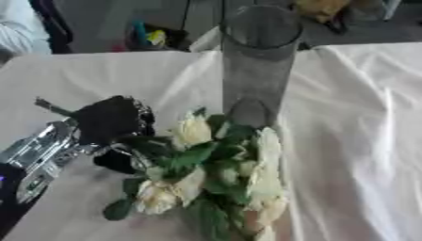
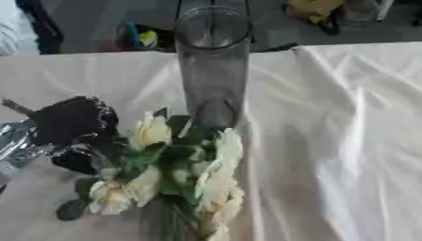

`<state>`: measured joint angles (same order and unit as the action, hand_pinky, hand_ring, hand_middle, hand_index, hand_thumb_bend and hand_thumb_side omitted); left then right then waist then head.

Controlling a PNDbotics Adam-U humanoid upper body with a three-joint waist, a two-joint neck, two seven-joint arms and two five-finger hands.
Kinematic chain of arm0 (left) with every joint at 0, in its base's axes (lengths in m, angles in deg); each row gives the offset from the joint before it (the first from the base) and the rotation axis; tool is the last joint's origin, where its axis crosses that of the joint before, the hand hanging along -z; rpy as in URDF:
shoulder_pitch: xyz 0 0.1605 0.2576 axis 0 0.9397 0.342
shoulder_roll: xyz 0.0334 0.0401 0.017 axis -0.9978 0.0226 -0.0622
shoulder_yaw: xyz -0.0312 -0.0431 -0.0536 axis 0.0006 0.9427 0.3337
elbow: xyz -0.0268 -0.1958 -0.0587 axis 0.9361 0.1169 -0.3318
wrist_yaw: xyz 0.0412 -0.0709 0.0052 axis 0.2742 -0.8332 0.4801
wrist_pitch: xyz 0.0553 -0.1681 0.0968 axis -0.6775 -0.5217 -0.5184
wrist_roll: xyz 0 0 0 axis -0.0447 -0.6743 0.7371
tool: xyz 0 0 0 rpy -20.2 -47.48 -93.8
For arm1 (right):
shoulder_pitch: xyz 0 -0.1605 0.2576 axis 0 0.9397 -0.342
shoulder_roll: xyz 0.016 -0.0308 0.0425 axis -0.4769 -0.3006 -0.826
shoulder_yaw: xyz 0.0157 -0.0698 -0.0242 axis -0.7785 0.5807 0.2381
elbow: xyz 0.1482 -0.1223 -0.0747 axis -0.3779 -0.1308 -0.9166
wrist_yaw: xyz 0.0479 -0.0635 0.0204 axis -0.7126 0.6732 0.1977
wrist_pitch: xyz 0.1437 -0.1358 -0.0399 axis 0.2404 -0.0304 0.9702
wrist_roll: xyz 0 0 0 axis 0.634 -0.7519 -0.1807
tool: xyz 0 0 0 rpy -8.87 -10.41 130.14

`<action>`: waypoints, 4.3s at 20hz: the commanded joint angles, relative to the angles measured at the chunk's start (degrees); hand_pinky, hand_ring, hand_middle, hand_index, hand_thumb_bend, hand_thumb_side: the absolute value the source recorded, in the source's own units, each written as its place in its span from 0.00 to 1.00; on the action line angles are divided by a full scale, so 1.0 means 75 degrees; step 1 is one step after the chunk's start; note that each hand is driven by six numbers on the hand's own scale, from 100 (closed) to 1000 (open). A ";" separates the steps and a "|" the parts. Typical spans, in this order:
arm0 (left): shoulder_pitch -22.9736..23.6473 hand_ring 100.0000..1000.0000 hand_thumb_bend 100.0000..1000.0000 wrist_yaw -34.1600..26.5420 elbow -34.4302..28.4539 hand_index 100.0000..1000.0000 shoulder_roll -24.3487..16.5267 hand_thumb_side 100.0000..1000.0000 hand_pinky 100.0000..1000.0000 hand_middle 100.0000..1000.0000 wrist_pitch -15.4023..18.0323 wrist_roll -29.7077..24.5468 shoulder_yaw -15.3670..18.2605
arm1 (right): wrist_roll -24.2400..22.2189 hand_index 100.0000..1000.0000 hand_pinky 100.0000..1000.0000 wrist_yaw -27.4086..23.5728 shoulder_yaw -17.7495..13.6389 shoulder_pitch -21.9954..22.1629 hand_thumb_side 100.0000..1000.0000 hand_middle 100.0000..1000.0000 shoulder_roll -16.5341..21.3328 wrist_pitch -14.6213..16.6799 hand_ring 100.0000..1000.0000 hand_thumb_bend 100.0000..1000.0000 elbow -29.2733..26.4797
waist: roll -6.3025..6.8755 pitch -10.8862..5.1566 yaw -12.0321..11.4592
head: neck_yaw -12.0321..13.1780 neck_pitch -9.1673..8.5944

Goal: Arrange flowers into the vase.

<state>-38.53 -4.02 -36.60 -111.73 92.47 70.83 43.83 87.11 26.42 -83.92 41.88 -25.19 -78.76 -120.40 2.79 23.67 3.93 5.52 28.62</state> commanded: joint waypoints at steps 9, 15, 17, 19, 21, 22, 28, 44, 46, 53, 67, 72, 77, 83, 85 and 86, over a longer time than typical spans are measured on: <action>0.0056 0.00 0.02 -0.0837 -0.0985 0.10 -0.0542 0.86 0.00 0.00 -0.0189 0.0102 0.0484 | 0.0010 0.75 0.63 -0.0062 -0.0094 -0.0013 1.00 0.50 0.0107 0.0007 0.52 0.00 -0.0146 | 0.0091 -0.0129 0.0023 | -0.0147 -0.0066; 0.0088 0.00 0.04 -0.1346 -0.1485 0.10 -0.0660 0.84 0.00 0.00 -0.0479 0.0100 0.0723 | 0.0018 0.75 0.63 -0.0066 -0.0101 -0.0009 1.00 0.50 0.0122 0.0019 0.52 0.00 -0.0146 | 0.0084 -0.0149 0.0022 | -0.0182 -0.0004; 0.0082 0.00 0.04 -0.1552 -0.1649 0.10 -0.0699 0.83 0.00 0.00 -0.0603 0.0133 0.0841 | 0.0027 0.75 0.63 -0.0066 -0.0105 -0.0002 1.00 0.50 0.0134 0.0023 0.52 0.00 -0.0146 | 0.0086 -0.0163 0.0012 | -0.0208 0.0025; 0.0070 0.00 0.05 -0.1817 -0.1796 0.10 -0.0725 0.83 0.00 0.00 -0.0744 0.0154 0.0946 | 0.0029 0.75 0.63 -0.0074 -0.0101 0.0000 1.00 0.50 0.0142 0.0025 0.52 0.00 -0.0146 | 0.0091 -0.0180 0.0005 | -0.0231 0.0041; 0.0031 0.00 0.04 -0.2273 -0.1921 0.10 -0.0710 0.83 0.00 0.00 -0.0935 0.0220 0.1074 | 0.0028 0.75 0.63 -0.0087 -0.0096 0.0002 1.00 0.50 0.0152 0.0034 0.52 0.00 -0.0146 | 0.0100 -0.0219 0.0002 | -0.0254 0.0070; 0.0011 0.00 0.04 -0.2554 -0.1978 0.11 -0.0711 0.83 0.00 0.00 -0.1036 0.0237 0.1126 | 0.0028 0.75 0.63 -0.0092 -0.0095 0.0007 1.00 0.50 0.0157 0.0039 0.52 0.00 -0.0146 | 0.0107 -0.0239 0.0004 | -0.0260 0.0079; -0.0117 0.00 0.04 -0.3874 -0.2288 0.11 -0.0772 0.83 0.00 0.00 -0.1521 0.0128 0.1413 | 0.0056 0.75 0.63 -0.0116 -0.0108 0.0067 1.00 0.51 0.0166 0.0031 0.52 0.00 -0.0146 | 0.0169 -0.0421 0.0044 | -0.0216 0.0198; -0.1067 0.00 0.03 -0.6036 -0.1815 0.13 -0.0365 0.85 0.00 0.00 -0.2743 0.0561 0.2035 | 0.0050 0.75 0.63 -0.0145 -0.0071 0.0247 1.00 0.51 0.0252 0.0036 0.52 0.00 -0.0146 | 0.0279 -0.0828 0.0199 | -0.0036 0.0448; -0.1267 0.00 0.03 -0.6261 -0.1645 0.13 -0.0301 0.86 0.00 0.00 -0.2968 0.0758 0.2020 | 0.0035 0.75 0.63 -0.0145 -0.0060 0.0260 1.00 0.51 0.0276 0.0045 0.52 0.00 -0.0146 | 0.0292 -0.0852 0.0227 | -0.0021 0.0470; -0.1999 0.00 0.05 -0.7041 -0.1192 0.14 0.0041 0.86 0.00 0.00 -0.3727 0.1409 0.2183 | -0.0028 0.75 0.63 -0.0185 -0.0001 0.0259 1.00 0.51 0.0305 0.0067 0.52 0.00 -0.0146 | 0.0307 -0.0893 0.0316 | 0.0037 0.0434; -0.3673 0.00 0.09 -0.8509 0.0221 0.15 0.1136 0.87 0.00 0.00 -0.3471 0.2984 0.2408 | -0.0197 0.75 0.63 -0.0264 0.0124 0.0213 1.00 0.50 0.0364 0.0086 0.52 0.00 -0.0146 | 0.0403 -0.0810 0.0615 | 0.0290 0.0175; -0.4027 0.00 0.09 -0.8547 0.0579 0.15 0.1509 0.87 0.00 0.00 -0.3321 0.3249 0.2286 | -0.0246 0.75 0.63 -0.0288 0.0163 0.0185 1.00 0.50 0.0356 0.0091 0.52 0.00 -0.0146 | 0.0407 -0.0788 0.0714 | 0.0349 0.0086; -0.4249 0.00 0.09 -0.8618 0.0817 0.15 0.1836 0.88 0.00 0.00 -0.3262 0.3374 0.2228 | -0.0289 0.75 0.63 -0.0316 0.0197 0.0160 1.00 0.50 0.0349 0.0099 0.52 0.00 -0.0146 | 0.0419 -0.0783 0.0778 | 0.0366 -0.0089; -0.4443 0.00 0.10 -0.8737 0.0822 0.15 0.2137 0.88 0.00 0.00 -0.3216 0.3578 0.2186 | -0.0364 0.75 0.63 -0.0355 0.0252 0.0129 1.00 0.50 0.0331 0.0100 0.51 0.00 -0.0146 | 0.0450 -0.0775 0.0853 | 0.0320 -0.0278; -0.4483 0.00 0.10 -0.8749 0.0799 0.15 0.2204 0.88 0.00 0.00 -0.3196 0.3611 0.2178 | -0.0388 0.75 0.63 -0.0369 0.0268 0.0115 1.00 0.50 0.0325 0.0101 0.51 0.00 -0.0146 | 0.0465 -0.0774 0.0872 | 0.0318 -0.0287; -0.4501 0.00 0.10 -0.8767 0.0778 0.15 0.2234 0.88 0.00 0.00 -0.3186 0.3620 0.2172 | -0.0403 0.75 0.63 -0.0376 0.0279 0.0104 1.00 0.50 0.0324 0.0102 0.51 0.00 -0.0146 | 0.0472 -0.0773 0.0880 | 0.0323 -0.0280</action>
<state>-70.61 -69.56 -29.90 -94.51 68.46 97.64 60.21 84.33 23.97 -81.74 43.32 -24.10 -78.07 -120.40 5.74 19.27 10.48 7.96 27.15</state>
